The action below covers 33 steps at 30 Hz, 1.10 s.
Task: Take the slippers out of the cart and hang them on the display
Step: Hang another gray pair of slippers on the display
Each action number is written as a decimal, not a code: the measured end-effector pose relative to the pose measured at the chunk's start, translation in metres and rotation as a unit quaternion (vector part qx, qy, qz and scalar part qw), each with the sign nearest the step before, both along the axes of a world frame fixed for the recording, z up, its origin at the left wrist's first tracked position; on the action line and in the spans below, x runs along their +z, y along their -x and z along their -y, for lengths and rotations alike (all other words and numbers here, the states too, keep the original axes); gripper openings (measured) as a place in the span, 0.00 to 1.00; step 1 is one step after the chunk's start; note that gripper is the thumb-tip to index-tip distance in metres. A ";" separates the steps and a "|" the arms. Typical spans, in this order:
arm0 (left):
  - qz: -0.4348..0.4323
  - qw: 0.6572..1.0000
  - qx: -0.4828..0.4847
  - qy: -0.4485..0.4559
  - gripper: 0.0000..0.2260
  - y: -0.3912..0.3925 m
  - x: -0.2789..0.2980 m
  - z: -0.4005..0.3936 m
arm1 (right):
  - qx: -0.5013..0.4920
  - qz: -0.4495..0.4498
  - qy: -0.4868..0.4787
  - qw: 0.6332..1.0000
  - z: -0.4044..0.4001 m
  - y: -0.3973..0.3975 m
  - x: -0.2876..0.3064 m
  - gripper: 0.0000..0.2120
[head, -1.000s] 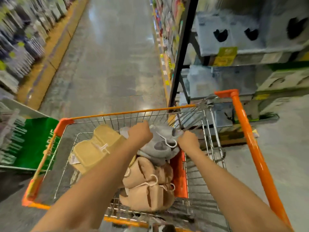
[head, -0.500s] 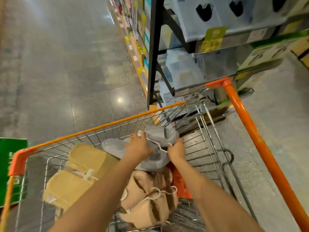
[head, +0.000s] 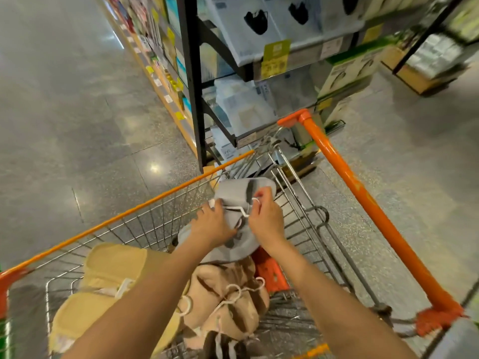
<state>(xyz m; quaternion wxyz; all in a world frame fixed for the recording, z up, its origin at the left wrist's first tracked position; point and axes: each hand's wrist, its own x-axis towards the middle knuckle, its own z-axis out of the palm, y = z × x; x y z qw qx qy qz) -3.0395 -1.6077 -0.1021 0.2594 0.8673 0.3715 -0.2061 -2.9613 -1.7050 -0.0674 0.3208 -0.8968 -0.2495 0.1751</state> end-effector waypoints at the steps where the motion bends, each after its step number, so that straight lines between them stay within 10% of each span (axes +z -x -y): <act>1: 0.026 0.999 -0.008 -0.021 0.42 -0.003 0.005 0.005 | 0.002 0.015 -0.008 1.000 0.005 -0.001 0.008 0.06; 12: 0.346 0.875 -0.287 -0.181 0.11 -0.054 0.081 0.075 | -0.031 0.172 -0.039 0.984 0.097 -0.015 0.104 0.08; 18: 0.454 0.758 -0.403 -0.238 0.13 -0.064 0.136 0.169 | -0.144 0.215 -0.083 0.962 0.198 0.003 0.175 0.06; 33: 0.588 0.573 -0.569 -0.031 0.16 0.122 0.206 0.518 | -0.549 0.272 0.018 0.790 0.506 0.253 0.244 0.09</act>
